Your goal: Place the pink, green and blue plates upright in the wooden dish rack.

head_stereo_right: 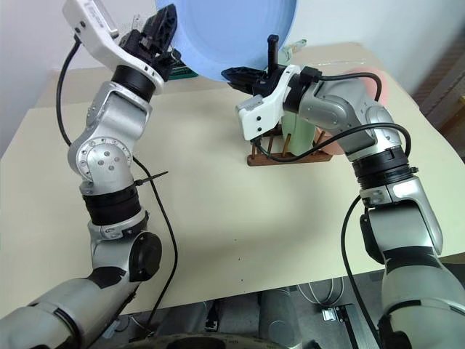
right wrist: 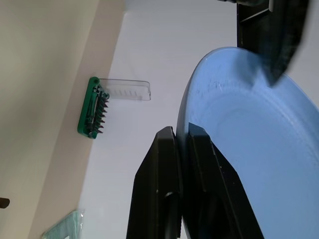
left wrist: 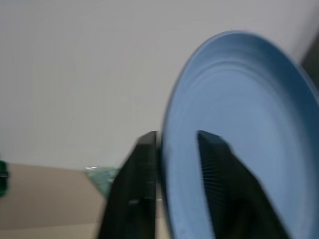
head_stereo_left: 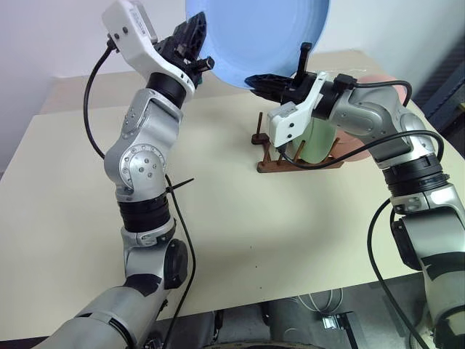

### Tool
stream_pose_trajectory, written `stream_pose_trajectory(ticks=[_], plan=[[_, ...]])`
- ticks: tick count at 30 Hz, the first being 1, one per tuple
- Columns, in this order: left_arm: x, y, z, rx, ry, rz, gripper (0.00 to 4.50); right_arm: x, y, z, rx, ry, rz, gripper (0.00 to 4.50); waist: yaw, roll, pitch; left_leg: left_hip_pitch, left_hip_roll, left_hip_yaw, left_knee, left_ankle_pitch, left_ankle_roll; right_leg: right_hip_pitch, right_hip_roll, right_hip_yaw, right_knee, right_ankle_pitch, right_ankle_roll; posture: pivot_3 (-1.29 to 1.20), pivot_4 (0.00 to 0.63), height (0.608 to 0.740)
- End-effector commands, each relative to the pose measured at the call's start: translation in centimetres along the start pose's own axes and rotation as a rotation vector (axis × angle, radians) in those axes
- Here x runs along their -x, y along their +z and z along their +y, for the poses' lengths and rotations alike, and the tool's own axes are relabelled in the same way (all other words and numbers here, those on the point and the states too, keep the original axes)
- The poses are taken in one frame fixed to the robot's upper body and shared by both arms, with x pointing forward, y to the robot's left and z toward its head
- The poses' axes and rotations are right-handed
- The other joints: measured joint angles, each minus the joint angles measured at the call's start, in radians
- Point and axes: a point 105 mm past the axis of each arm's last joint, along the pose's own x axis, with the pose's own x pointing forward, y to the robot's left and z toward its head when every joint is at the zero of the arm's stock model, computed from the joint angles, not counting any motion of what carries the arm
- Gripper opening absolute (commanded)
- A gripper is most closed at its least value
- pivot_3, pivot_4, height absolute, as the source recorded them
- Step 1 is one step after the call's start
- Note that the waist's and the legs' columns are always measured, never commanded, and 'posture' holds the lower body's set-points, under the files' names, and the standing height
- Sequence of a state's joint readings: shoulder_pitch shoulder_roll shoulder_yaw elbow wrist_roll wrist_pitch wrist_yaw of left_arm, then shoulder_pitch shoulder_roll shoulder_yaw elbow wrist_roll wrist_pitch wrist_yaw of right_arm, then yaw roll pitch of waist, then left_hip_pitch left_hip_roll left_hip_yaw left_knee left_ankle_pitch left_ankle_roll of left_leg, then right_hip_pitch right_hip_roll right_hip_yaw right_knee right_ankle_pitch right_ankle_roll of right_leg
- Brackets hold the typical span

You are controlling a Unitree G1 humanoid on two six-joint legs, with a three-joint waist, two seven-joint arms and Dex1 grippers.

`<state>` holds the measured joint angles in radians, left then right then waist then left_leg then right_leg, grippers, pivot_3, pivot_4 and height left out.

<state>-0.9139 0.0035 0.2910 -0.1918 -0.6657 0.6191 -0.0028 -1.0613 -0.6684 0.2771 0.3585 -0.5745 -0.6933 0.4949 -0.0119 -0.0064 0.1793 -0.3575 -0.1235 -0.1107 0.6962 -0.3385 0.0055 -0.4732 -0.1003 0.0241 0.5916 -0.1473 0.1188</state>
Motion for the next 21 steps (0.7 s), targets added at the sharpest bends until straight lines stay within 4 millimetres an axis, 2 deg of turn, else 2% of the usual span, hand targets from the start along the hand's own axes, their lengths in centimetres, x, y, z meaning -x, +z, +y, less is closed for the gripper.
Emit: stream_pose_trajectory(ticks=[1,4,6,9,11,13,15,16,18,20,21], plan=[[-0.1,1.4,-1.5,0.029,-0.126,-0.022,3.04,0.5,-0.7,-1.4,0.033,-0.042,0.022,0.0,-0.001,0.0,0.0,0.0,0.0,0.0,0.0,0.0,0.0,0.0,0.0,0.0,0.0,0.0,0.0,0.0,0.15,0.74],[0.2,2.3,0.4,0.004,-0.133,-0.012,4.45,1.3,-2.5,-2.5,0.046,-0.074,0.092,0.0,-0.002,0.0,0.0,0.0,0.0,0.0,0.0,0.0,0.0,0.0,0.0,0.0,0.0,0.0,0.0,0.0,0.15,0.74],[0.3,3.3,0.9,-0.183,-0.161,0.001,4.45,1.8,-4.0,-3.9,0.018,-0.134,0.153,0.0,-0.008,0.0,0.0,0.001,0.0,0.001,-0.001,0.0,0.0,0.0,0.001,0.001,0.0,0.0,0.0,0.0,0.15,0.74],[-0.2,5.7,1.7,-0.23,-0.183,-0.022,4.45,2.4,-5.1,-5.6,-0.013,-0.205,0.19,0.0,-0.007,0.0,0.0,0.001,0.001,0.001,-0.003,0.0,0.0,-0.002,0.002,0.002,0.0,0.0,-0.001,0.0,0.15,0.74],[-0.3,6.7,2.2,-0.236,-0.188,-0.034,4.45,2.6,-5.5,-6.1,-0.025,-0.221,0.198,0.0,-0.005,0.0,0.0,0.0,0.001,0.001,-0.003,0.0,0.0,-0.001,0.002,0.001,-0.001,0.0,-0.001,0.0,0.15,0.74],[0.1,5.7,3.1,-0.212,-0.214,0.054,4.45,3.0,-5.5,-8.2,-0.171,-0.374,0.162,0.0,-0.006,0.0,0.0,0.001,0.001,0.0,-0.004,0.0,0.0,-0.001,0.002,0.001,-0.004,0.0,-0.001,0.0,0.15,0.74],[0.8,3.9,3.4,-0.231,-0.265,0.184,4.45,3.6,-5.3,-10.0,-0.309,-0.503,0.106,0.0,-0.008,0.0,0.0,0.001,0.001,0.0,-0.005,0.0,0.0,0.0,0.002,0.001,-0.005,0.001,-0.001,0.0,0.15,0.74],[1.3,3.1,3.1,-0.248,-0.307,0.235,4.45,3.7,-5.1,-10.8,-0.402,-0.558,0.069,0.0,-0.009,0.0,0.0,0.001,0.002,0.0,-0.005,0.0,0.0,0.0,0.002,0.001,-0.005,0.001,-0.001,0.0,0.15,0.74],[2.2,3.0,1.7,-0.134,-0.45,0.214,4.45,4.0,-4.5,-12.4,-0.607,-0.659,-0.043,0.0,-0.011,0.001,0.0,0.001,0.002,0.0,-0.005,0.0,0.0,0.0,0.002,0.001,-0.005,0.001,-0.001,0.0,0.15,0.74],[3.0,1.9,2.6,-0.204,-0.462,0.275,4.45,4.9,-2.2,-15.8,-1.029,-0.785,-0.38,0.0,-0.012,0.001,0.0,-0.001,0.003,-0.002,-0.005,0.0,0.0,-0.001,0.002,0.0,-0.005,0.001,-0.002,0.0,0.15,0.74],[3.9,1.0,2.9,-0.251,-0.504,0.344,4.45,5.4,-1.6,-16.7,-1.277,-0.795,-0.552,0.0,-0.016,0.001,0.0,-0.001,0.003,-0.002,-0.004,0.0,0.0,-0.001,0.003,0.0,-0.006,0.002,-0.003,0.0,0.15,0.74]])
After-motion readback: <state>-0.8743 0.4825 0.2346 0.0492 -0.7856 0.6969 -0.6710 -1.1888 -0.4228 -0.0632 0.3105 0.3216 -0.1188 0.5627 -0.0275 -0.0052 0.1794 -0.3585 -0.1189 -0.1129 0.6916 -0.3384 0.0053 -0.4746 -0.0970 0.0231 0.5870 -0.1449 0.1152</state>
